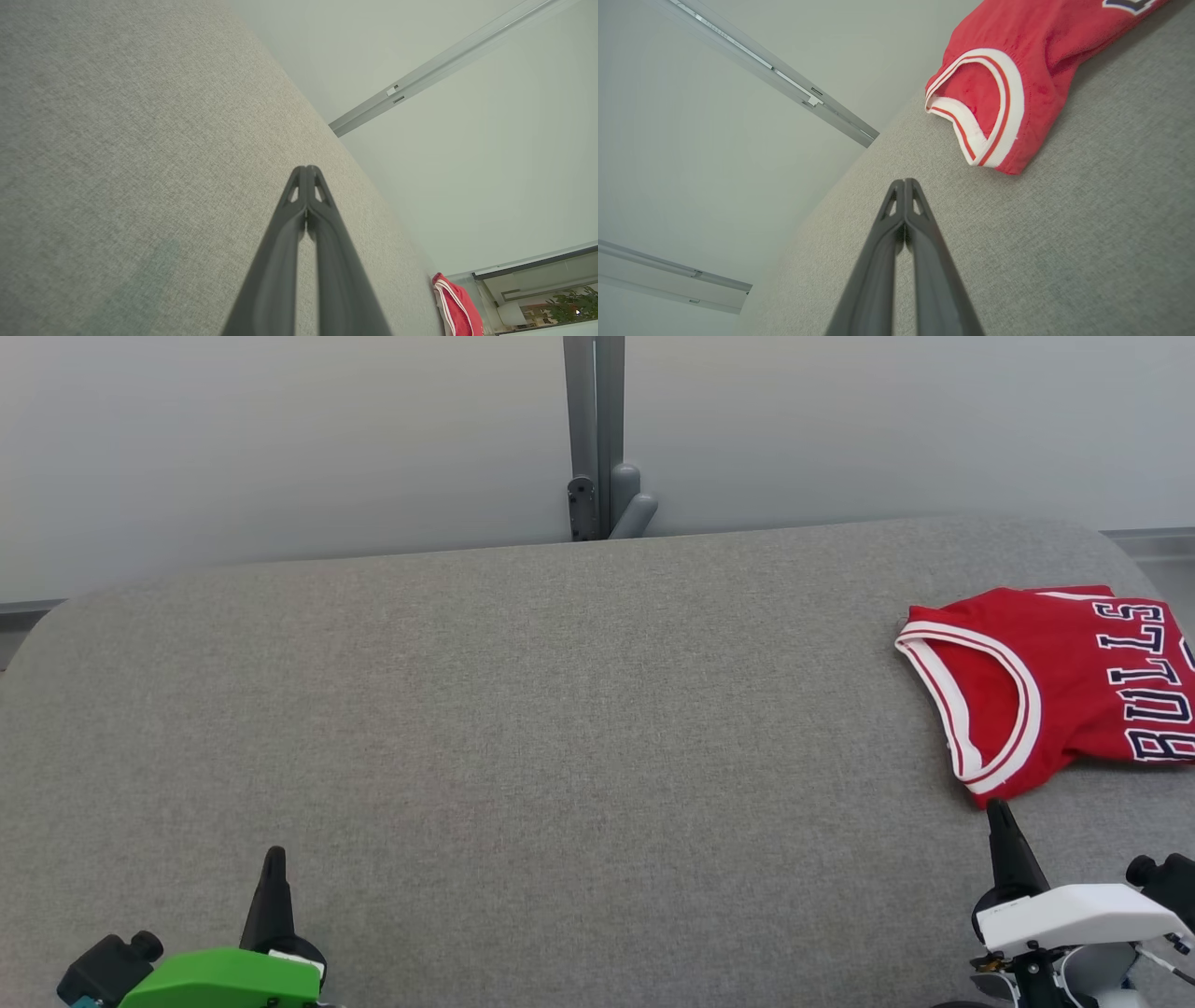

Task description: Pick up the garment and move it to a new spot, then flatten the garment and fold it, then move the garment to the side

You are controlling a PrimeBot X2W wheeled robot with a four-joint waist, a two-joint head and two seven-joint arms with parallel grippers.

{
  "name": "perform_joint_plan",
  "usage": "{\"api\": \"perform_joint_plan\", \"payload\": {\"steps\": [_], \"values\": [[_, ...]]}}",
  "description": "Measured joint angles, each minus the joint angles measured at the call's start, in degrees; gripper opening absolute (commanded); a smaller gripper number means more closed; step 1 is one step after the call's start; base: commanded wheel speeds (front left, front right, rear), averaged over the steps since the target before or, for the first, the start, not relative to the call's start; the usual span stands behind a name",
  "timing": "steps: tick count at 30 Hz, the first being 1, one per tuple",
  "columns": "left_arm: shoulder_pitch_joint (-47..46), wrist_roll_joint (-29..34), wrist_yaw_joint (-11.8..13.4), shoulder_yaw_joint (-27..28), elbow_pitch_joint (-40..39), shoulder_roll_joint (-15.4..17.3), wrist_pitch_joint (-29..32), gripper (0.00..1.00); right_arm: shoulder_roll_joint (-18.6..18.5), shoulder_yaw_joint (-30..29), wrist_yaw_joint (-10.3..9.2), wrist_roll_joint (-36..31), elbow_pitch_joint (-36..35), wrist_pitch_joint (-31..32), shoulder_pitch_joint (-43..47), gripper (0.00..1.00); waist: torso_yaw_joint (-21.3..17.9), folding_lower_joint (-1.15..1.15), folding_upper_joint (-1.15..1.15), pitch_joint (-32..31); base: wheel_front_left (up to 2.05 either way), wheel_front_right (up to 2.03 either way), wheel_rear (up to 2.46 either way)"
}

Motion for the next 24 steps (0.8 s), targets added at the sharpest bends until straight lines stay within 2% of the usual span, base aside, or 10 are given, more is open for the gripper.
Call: {"api": "perform_joint_plan", "payload": {"steps": [24], "values": [[-2.3, -13.3, -0.5, 1.6, -0.7, 0.0, 3.8, 0.00, -0.2, 0.1, -0.04, 16.6, -0.1, 3.8, -2.0, 0.00, 0.1, 0.00, 0.00, 0.5, 0.00, 0.00, 0.00]]}}
